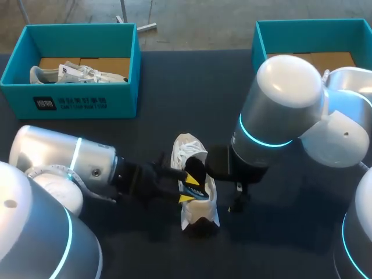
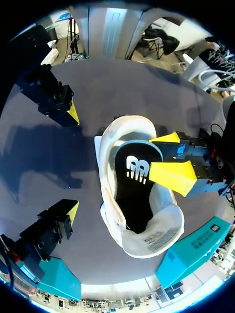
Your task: Take the shoe out of the shoebox, open the shoe tongue, remove and reinsert the insole, then place the shoe into the shoebox
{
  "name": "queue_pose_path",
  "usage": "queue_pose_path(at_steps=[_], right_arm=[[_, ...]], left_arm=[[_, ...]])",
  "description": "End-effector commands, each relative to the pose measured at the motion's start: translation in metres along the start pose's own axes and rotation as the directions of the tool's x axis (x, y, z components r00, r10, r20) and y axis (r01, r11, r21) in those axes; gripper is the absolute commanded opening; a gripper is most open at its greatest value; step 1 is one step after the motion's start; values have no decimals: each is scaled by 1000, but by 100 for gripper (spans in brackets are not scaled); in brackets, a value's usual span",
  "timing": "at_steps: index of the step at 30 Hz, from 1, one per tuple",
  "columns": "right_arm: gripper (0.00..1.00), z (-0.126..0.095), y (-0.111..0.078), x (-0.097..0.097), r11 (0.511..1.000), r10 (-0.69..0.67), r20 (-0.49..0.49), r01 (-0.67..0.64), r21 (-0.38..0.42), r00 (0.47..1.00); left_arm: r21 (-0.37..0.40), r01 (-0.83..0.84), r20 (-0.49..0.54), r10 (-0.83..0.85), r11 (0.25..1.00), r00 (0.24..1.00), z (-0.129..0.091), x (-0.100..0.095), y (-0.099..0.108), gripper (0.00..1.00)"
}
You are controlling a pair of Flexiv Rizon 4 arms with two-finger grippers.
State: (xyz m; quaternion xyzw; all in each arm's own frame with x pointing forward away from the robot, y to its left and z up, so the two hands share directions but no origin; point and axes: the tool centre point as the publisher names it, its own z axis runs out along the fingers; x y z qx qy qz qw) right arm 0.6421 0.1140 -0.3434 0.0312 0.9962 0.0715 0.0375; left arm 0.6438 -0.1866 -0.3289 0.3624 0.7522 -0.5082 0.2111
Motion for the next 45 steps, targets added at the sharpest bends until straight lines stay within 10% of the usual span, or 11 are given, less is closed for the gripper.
queue_pose_path(at_steps=[1,14,17,34,45], right_arm=[[100,2,0,1,1000,0,1,0,-3,1000],[100,2,0,1,1000,0,1,0,-3,1000],[100,2,0,1,1000,0,1,0,-3,1000],[100,-27,-86,-3,987,54,-42,-59,-148,998],[100,-27,-86,-3,987,54,-42,-59,-148,998]], left_arm=[[-20,-3,-70,1,1000,998,-18,-4,-8,35],[-78,-96,-289,69,992,955,-51,-8,-17,25],[-97,-107,-321,71,989,945,-52,-12,-14,0],[-89,-186,-512,115,978,851,-52,-25,-15,0],[-89,-186,-512,115,978,851,-52,-25,-15,0]])
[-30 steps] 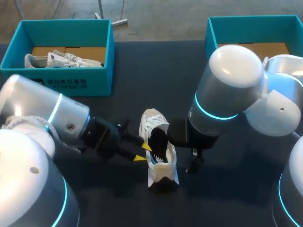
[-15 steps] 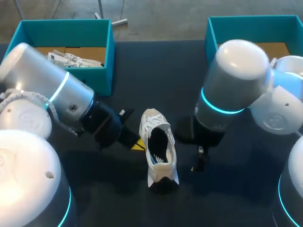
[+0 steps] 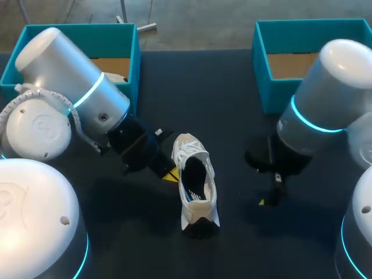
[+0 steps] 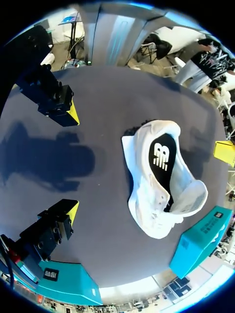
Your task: Take the shoe out of the shoebox, open the shoe tongue, remove and reinsert the insole, then place the shoe into the shoebox
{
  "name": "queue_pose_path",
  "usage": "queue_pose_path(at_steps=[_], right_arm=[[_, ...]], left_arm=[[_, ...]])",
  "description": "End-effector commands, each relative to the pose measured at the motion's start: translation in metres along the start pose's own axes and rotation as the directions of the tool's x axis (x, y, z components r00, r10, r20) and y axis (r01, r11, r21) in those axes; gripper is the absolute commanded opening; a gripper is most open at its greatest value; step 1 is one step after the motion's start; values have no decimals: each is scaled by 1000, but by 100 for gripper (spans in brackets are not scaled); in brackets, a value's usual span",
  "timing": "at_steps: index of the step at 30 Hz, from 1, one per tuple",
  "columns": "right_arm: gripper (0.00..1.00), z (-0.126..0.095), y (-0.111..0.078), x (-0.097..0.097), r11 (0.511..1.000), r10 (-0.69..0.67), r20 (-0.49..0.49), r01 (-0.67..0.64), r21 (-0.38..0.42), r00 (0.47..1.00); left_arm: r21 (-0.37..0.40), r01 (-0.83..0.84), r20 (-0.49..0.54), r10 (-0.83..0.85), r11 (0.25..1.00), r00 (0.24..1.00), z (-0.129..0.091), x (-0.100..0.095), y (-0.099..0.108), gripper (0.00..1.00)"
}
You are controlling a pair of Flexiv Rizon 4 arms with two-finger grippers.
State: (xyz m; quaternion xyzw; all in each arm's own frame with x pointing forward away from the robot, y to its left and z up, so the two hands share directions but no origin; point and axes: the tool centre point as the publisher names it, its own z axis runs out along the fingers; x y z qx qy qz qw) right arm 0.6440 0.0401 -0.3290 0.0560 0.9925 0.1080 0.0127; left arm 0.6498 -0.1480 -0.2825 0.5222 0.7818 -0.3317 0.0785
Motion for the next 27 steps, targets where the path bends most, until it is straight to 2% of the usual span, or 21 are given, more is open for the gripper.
queue_pose_path(at_steps=[1,8,9,13,20,27], right_arm=[[100,-3,-15,5,997,-1,7,2,-80,1000],[100,-3,-15,5,997,-1,7,2,-80,1000],[100,-3,-15,5,997,-1,7,2,-80,1000],[100,-15,-42,2,994,71,-19,-72,-81,997],[100,-35,-80,-3,984,156,-27,-158,-86,987],[100,-35,-80,-3,984,156,-27,-158,-86,987]], left_arm=[[-2,1,-21,-1,1000,1000,1,-3,0,0],[12,-9,-33,9,1000,999,2,-4,1,0],[21,-59,-84,61,998,995,8,-8,3,0],[65,-142,-212,153,988,965,19,-12,7,0],[52,-186,-338,193,981,921,27,-19,15,0],[62,-264,-446,263,963,855,32,-22,9,0]])
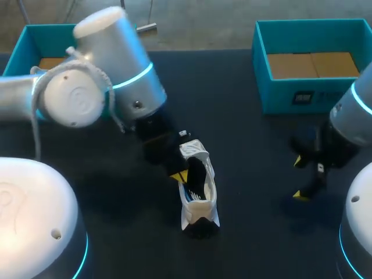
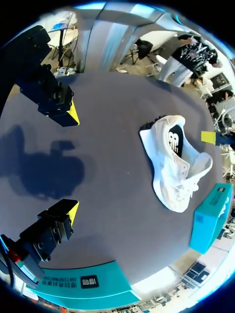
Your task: Take the shoe out of the shoebox, open the shoe tongue, remove and reinsert the insole, then place the shoe into the shoebox
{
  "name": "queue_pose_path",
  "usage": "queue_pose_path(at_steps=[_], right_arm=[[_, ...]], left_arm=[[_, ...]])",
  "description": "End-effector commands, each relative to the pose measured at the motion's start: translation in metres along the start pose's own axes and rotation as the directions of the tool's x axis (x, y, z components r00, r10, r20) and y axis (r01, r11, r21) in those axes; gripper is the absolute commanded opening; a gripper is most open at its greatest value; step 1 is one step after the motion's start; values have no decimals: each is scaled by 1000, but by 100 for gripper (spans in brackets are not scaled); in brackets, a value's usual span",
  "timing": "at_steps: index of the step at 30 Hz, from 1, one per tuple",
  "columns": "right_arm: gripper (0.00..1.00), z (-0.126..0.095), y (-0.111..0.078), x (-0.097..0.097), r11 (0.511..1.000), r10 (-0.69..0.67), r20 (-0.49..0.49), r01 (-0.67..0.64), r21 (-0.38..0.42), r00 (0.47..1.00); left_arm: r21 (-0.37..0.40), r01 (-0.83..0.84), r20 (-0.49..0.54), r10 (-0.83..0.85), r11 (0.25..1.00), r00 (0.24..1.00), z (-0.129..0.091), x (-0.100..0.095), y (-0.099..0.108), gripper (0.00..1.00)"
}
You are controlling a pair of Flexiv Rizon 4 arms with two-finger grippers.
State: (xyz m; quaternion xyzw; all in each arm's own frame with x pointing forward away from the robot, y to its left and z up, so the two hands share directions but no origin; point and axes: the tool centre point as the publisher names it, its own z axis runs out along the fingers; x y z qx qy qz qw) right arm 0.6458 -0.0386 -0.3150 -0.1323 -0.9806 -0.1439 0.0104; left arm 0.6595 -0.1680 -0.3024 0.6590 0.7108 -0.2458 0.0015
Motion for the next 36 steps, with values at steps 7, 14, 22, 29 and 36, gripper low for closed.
queue_pose_path(at_steps=[7,14,22,29,36], right_arm=[[100,-5,-8,7,1000,-2,11,2,-19,1000],[100,-5,-8,7,1000,-2,11,2,-19,1000],[100,-5,-8,7,1000,-2,11,2,-19,1000],[100,-5,-8,7,1000,-2,11,2,-19,1000],[100,-5,-8,7,1000,-2,11,2,-19,1000]], left_arm=[[3,-33,-197,33,999,980,3,-15,-1,0],[35,-48,-243,55,998,969,12,-16,2,0],[49,-111,-337,121,993,934,22,-14,6,0],[42,-152,-394,156,988,906,31,-8,6,0],[36,-181,-440,178,983,880,41,-1,3,0]])
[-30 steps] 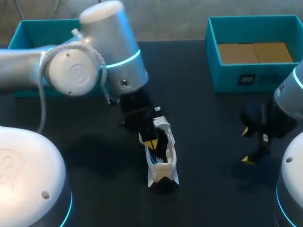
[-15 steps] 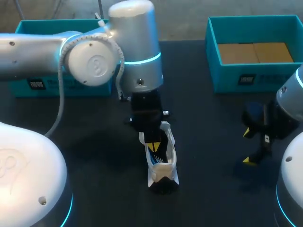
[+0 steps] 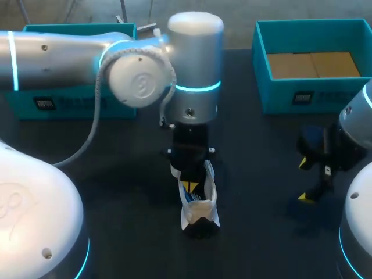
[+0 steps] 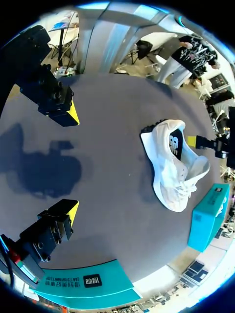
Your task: Take the shoe out of the shoebox, open the shoe tongue, remove and reinsert the insole, then place the shoe into the shoebox
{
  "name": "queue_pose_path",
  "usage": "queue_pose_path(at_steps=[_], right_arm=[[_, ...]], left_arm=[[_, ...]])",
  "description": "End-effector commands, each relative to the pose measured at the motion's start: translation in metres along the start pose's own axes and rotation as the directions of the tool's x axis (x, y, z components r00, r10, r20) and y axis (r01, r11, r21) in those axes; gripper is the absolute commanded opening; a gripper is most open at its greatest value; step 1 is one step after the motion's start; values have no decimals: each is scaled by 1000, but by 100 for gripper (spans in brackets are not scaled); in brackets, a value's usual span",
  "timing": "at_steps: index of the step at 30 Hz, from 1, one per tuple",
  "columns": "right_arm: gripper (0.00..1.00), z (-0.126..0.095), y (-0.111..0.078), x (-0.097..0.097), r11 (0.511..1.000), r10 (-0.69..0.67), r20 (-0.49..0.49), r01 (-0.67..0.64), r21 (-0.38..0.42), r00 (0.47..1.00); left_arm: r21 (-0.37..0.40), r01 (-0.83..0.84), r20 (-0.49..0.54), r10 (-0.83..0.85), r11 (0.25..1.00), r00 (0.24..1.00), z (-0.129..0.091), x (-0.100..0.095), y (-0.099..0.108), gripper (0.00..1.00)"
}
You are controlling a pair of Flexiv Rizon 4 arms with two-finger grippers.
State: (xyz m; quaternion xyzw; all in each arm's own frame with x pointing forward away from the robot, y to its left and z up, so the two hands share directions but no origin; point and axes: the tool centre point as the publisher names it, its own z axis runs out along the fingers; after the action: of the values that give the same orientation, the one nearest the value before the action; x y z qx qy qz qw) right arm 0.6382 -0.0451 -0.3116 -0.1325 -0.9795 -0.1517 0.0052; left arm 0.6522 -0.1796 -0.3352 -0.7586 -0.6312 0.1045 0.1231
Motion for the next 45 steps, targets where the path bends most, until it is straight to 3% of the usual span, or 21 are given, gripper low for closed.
queue_pose_path(at_steps=[1,25,45], right_arm=[[100,1,-1,1,1000,-1,3,1,-2,1000],[100,1,-1,1,1000,-1,3,1,-2,1000],[100,1,-1,1,1000,-1,3,1,-2,1000]], left_arm=[[-5,-1,-46,1,1000,999,5,-3,-1,0],[17,9,-74,-8,1000,997,38,5,8,0],[-47,39,-49,-41,998,998,74,-1,21,0]])
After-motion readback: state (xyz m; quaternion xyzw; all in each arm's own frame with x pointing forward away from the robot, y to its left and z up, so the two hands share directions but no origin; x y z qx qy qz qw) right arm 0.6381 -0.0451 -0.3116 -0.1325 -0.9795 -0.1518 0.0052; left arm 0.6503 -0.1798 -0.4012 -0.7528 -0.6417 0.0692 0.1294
